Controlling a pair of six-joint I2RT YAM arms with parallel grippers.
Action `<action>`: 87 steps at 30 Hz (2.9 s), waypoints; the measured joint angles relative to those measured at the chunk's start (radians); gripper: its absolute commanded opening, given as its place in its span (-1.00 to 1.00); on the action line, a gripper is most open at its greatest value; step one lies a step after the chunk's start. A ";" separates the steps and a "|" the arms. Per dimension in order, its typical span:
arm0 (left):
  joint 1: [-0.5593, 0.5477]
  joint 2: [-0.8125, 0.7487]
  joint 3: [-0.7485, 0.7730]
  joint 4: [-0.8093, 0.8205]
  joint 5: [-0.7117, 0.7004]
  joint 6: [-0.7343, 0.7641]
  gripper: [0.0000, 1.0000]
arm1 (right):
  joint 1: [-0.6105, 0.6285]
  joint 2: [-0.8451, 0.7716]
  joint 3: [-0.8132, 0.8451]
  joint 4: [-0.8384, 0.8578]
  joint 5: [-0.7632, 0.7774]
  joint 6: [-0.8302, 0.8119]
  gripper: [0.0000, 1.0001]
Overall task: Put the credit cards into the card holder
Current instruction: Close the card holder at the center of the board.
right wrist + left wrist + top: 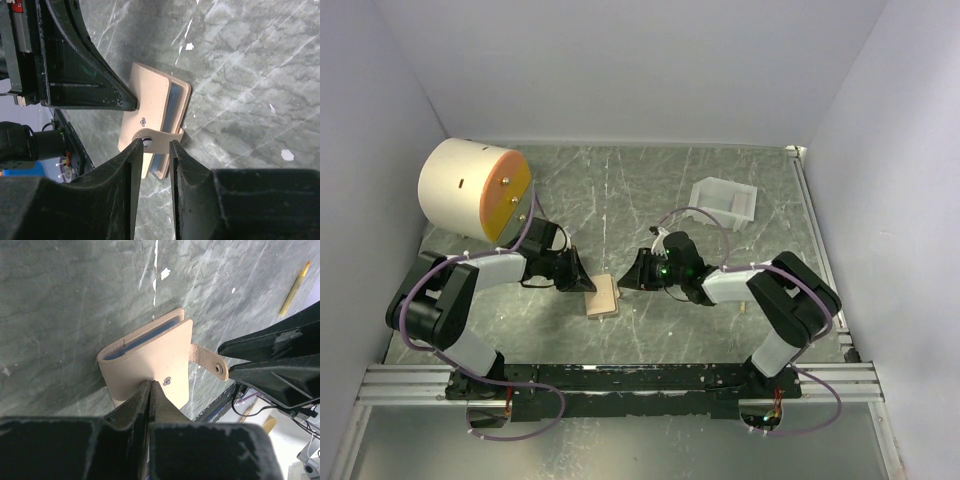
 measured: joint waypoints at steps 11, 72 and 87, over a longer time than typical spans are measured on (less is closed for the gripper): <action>0.000 0.000 -0.002 0.004 -0.001 -0.004 -0.81 | 0.003 0.065 0.022 0.053 -0.056 0.027 -0.49; -0.002 -0.005 -0.008 0.010 -0.008 -0.018 -0.81 | 0.096 0.098 0.212 -0.246 0.005 -0.076 -0.63; -0.003 -0.006 -0.010 0.011 -0.009 -0.018 -0.82 | 0.124 0.117 0.212 -0.243 0.017 -0.071 -0.70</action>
